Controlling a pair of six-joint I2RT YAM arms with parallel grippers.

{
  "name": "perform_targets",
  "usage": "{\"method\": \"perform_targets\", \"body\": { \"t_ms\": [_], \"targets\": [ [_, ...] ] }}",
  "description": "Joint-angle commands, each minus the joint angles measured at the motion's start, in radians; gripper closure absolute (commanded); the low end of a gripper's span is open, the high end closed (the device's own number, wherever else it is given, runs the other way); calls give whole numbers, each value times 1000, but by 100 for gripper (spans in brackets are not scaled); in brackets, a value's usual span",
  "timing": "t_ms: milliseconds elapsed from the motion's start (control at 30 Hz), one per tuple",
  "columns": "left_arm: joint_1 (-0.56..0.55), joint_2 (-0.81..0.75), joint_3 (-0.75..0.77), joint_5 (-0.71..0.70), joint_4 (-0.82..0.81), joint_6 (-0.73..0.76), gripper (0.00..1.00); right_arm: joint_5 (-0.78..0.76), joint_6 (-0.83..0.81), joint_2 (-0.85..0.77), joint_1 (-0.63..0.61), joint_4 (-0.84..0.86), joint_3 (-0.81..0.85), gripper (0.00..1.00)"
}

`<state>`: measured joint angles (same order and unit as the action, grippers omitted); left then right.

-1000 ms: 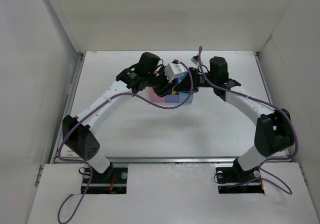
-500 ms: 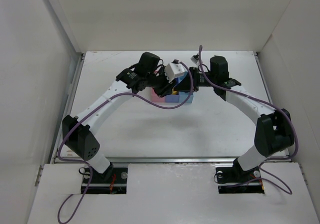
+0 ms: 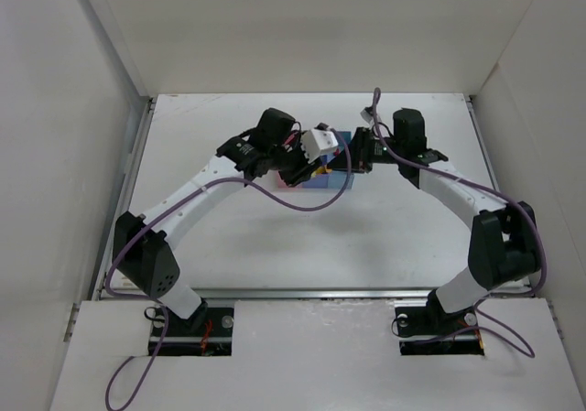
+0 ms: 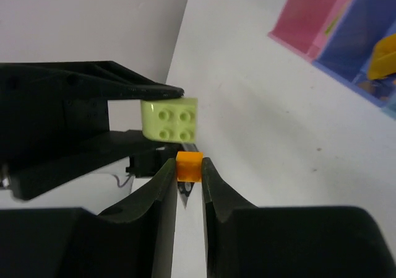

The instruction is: Sort the legos into containers by color

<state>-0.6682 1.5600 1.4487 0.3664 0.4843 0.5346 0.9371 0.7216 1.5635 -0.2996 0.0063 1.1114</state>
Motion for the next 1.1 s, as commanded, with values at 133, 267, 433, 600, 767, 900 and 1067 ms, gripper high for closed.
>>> {"method": "perform_targets", "body": {
  "t_ms": [133, 267, 433, 600, 767, 900, 1067],
  "targets": [
    [59, -41, -25, -84, 34, 31, 100, -26, -16, -53, 60, 26, -7, 100],
    [71, -32, -16, -84, 25, 31, 100, -69, -16, -42, 70, 26, 13, 100],
    [105, 75, 45, -84, -3, -13, 100, -257, -144, 97, 34, -173, 190, 100],
    [163, 213, 93, -84, -29, -122, 100, -333, -235, 303, -26, -338, 483, 100],
    [174, 265, 79, -84, -133, -142, 100, -357, -212, 377, -26, -310, 525, 100],
    [174, 316, 107, -84, -133, -163, 92, -345, -212, 428, -26, -336, 590, 100],
    [193, 339, 116, -104, -133, -163, 51, -345, -212, 440, -26, -336, 599, 100]
  ]
}}
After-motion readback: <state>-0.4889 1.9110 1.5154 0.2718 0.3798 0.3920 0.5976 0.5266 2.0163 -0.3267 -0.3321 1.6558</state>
